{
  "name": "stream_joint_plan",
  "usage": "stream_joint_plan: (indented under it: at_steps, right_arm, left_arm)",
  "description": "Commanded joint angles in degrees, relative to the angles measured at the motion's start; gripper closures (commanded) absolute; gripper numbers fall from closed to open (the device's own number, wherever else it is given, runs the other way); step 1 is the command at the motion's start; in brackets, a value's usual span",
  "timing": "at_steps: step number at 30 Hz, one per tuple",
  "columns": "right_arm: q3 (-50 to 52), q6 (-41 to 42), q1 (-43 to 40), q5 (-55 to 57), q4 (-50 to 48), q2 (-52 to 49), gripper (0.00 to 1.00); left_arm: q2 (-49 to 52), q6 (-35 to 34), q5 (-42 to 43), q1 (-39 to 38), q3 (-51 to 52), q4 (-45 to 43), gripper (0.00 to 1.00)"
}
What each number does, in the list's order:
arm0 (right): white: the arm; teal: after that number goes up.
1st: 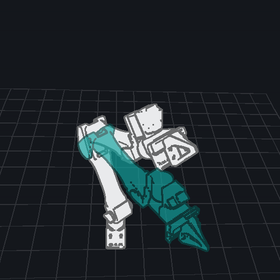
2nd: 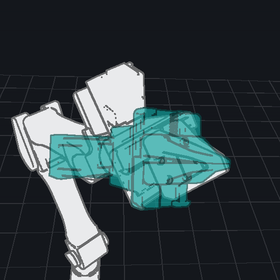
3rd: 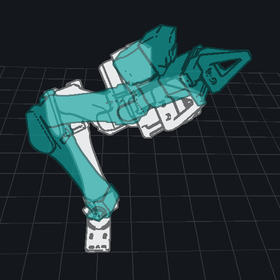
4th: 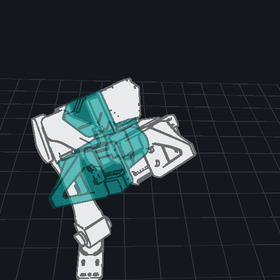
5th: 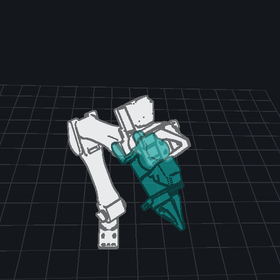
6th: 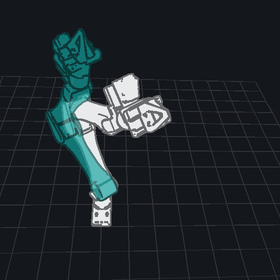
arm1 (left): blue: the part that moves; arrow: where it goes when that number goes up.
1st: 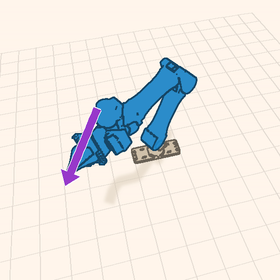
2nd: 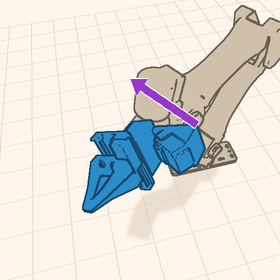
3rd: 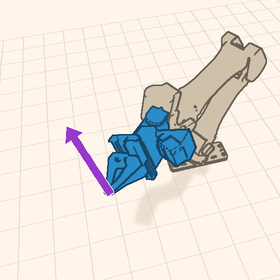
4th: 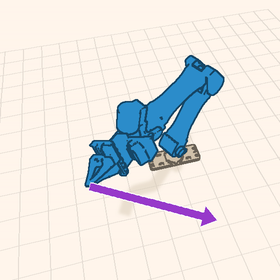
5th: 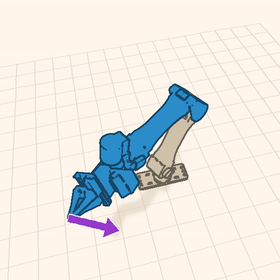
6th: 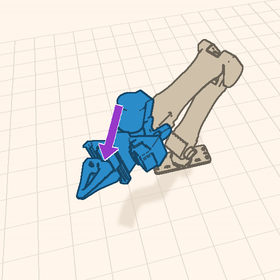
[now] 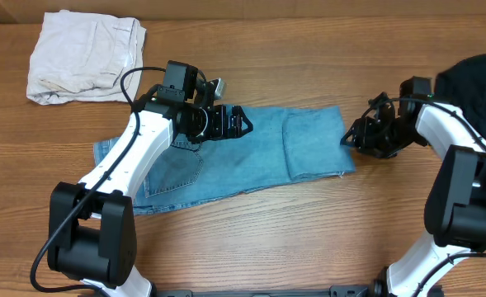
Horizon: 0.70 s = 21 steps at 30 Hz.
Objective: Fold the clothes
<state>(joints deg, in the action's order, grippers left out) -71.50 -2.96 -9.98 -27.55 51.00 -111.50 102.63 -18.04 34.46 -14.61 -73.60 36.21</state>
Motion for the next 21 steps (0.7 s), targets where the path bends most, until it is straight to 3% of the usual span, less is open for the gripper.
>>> stream_joint_plan:
  at_steps: [1, 8, 11, 15, 21]
  right_arm:
    - [1.2, 0.0, 2.3, -1.2, -1.3, -0.1, 0.42]
    - [1.2, 0.0, 6.2, -1.0, -1.9, -0.1, 0.43]
    - [1.2, 0.0, 6.8, -1.0, -2.3, -0.1, 0.72]
    - [1.2, 0.2, 6.5, -1.0, -2.9, -0.1, 0.96]
    - [-1.2, 0.5, 4.6, -0.7, -0.9, 0.1, 0.96]
  left_arm:
    - [-1.8, -0.4, -0.4, 0.0, -0.5, -0.2, 0.0]
    - [-1.8, -0.4, -0.4, 0.0, -0.5, 0.0, 0.0]
    - [-1.8, -0.3, -0.4, 0.0, -0.5, 0.0, 0.0]
    - [-1.8, -0.3, -0.4, 0.0, -0.5, 0.0, 0.0]
    - [-1.8, -0.4, -1.5, 0.0, -0.5, 0.0, 0.0]
